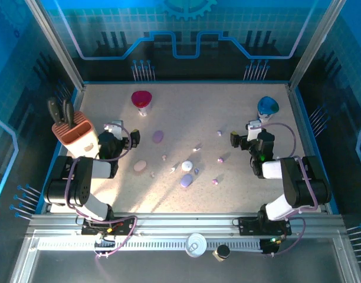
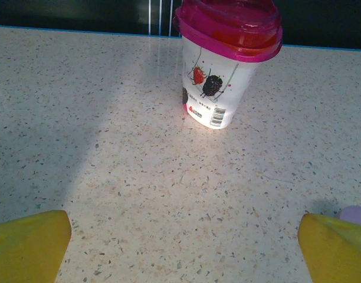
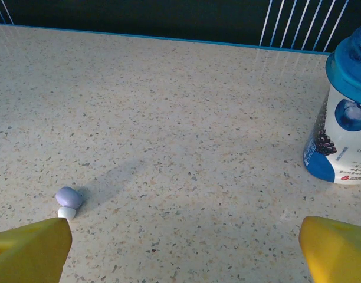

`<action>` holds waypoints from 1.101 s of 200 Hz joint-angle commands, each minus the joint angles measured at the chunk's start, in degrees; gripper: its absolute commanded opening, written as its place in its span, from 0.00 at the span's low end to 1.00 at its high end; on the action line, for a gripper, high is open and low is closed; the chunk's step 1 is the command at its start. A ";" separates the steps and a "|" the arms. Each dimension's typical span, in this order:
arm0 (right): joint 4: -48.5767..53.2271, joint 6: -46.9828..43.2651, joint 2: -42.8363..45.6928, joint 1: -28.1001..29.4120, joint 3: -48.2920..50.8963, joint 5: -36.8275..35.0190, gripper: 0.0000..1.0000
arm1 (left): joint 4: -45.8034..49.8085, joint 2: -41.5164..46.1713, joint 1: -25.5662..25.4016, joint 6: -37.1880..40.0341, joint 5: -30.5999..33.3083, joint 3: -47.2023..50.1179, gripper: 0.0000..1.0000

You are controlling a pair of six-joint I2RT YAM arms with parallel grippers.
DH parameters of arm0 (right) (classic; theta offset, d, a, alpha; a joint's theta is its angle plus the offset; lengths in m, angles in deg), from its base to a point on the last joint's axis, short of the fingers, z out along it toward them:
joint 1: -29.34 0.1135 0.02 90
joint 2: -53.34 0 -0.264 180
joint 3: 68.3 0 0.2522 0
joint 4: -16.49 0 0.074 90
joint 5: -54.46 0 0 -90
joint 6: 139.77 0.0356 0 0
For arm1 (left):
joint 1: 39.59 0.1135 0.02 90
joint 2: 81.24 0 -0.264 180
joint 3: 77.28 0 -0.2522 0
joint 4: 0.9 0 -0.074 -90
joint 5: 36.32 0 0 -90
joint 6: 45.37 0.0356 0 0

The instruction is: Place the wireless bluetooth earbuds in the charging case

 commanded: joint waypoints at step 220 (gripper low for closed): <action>-2.22 -0.77 -0.08 0.32 0.23 0.61 1.00 | -1.78 0.07 -0.07 -0.49 1.05 0.49 0.99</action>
